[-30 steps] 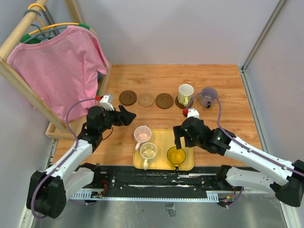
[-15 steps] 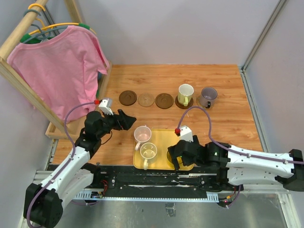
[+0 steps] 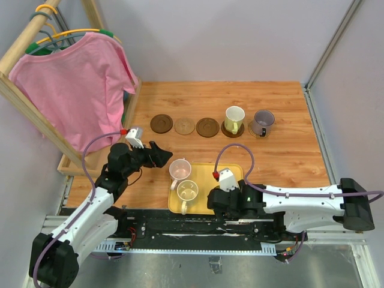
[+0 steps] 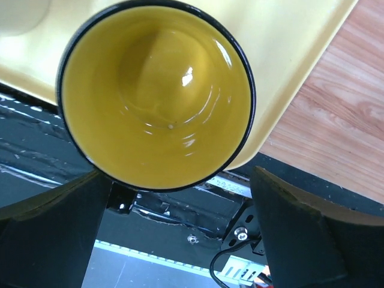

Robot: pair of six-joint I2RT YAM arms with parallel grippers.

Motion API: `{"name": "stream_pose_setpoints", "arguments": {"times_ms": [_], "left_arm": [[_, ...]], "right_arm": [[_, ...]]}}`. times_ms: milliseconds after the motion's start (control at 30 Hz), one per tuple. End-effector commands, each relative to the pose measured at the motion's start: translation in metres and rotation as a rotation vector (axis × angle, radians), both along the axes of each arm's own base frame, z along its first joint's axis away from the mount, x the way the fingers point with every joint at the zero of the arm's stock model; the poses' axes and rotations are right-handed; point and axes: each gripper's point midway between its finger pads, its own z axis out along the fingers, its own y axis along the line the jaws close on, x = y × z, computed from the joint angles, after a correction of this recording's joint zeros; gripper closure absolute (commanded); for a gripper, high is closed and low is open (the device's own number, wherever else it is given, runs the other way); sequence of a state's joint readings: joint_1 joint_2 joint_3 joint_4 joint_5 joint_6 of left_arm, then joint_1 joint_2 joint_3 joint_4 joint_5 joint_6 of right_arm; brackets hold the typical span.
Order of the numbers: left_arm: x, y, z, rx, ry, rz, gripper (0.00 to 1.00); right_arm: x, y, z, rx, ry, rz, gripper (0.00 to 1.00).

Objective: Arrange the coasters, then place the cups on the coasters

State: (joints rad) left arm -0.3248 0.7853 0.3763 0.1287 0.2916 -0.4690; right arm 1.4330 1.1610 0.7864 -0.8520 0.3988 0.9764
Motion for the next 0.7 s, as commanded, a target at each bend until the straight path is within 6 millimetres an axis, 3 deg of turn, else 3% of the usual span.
{"name": "stream_pose_setpoints", "arguments": {"times_ms": [0,67,233,367,667], "left_arm": [[-0.005,-0.006,0.001,-0.021,-0.009,-0.028,0.06],[-0.005,-0.006,0.0,-0.023,-0.007,-0.027,0.06],[-0.005,-0.006,-0.002,-0.029,-0.005,-0.026,0.06],[-0.005,-0.007,-0.005,-0.034,0.0,-0.027,0.06],[-0.008,-0.007,-0.006,-0.036,0.004,-0.029,0.05]], "right_arm": [[0.0,-0.012,0.0,-0.06,-0.019,-0.048,0.01],[-0.001,-0.016,-0.002,-0.07,-0.015,-0.062,0.04],[-0.003,-0.029,-0.009,-0.069,-0.008,-0.1,0.29],[-0.006,-0.029,-0.015,-0.046,0.004,-0.099,0.43],[-0.008,-0.011,-0.025,-0.016,0.023,-0.042,0.44]]}}
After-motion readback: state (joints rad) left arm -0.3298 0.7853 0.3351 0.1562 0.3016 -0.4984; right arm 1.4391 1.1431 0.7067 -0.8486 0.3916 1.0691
